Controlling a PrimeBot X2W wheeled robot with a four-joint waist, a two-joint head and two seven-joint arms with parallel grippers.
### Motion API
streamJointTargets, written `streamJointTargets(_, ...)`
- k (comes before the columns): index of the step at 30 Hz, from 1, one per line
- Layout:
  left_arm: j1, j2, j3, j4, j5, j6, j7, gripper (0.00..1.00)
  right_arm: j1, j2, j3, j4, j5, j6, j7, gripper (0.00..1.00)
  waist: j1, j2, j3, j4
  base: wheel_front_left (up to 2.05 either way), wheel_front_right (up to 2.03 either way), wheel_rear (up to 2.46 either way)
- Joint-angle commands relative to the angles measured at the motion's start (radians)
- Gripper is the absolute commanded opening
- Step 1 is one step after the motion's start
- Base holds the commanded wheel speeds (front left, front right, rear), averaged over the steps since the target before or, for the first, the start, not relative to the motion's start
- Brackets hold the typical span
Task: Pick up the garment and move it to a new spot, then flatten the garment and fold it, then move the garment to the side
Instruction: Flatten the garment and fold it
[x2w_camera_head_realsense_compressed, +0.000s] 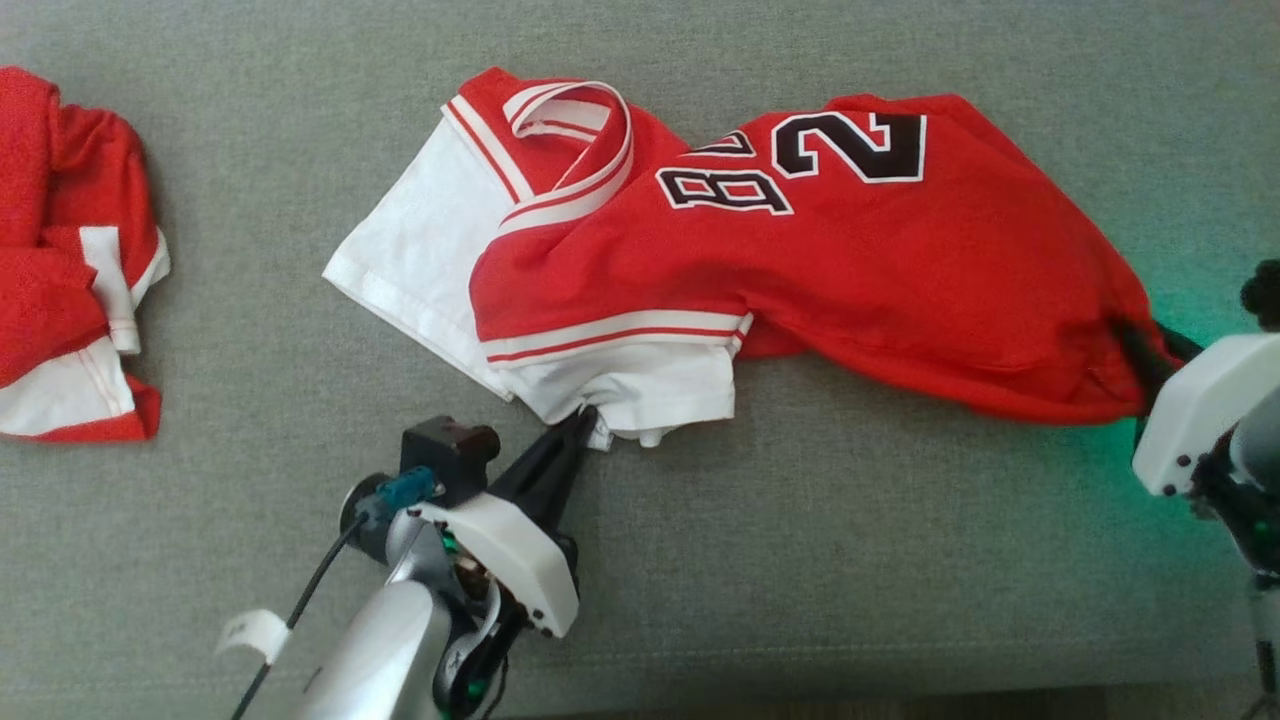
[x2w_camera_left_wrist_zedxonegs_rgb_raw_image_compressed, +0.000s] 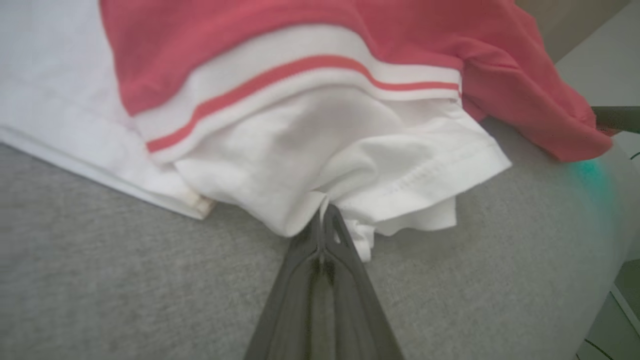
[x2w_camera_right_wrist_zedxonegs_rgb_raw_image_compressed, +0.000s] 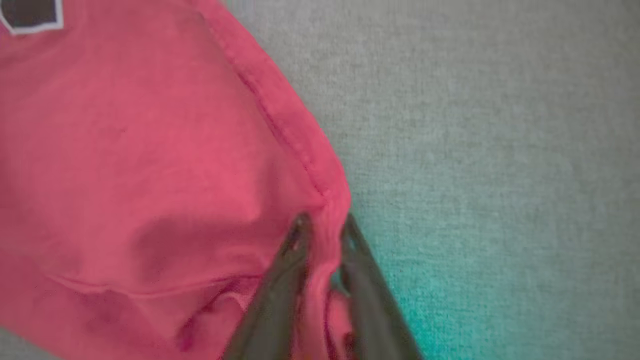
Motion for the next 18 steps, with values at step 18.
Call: streamJointTargets(18, -0.029, 0.143, 0.211, -0.288, 0.056, 0.143, -0.217, 0.0, 0.039, 0.093, -0.105, -0.195, 0.099, -0.001, -0.299, 0.0, 0.0, 0.0, -0.142, -0.007, 0.0, 0.0, 0.0)
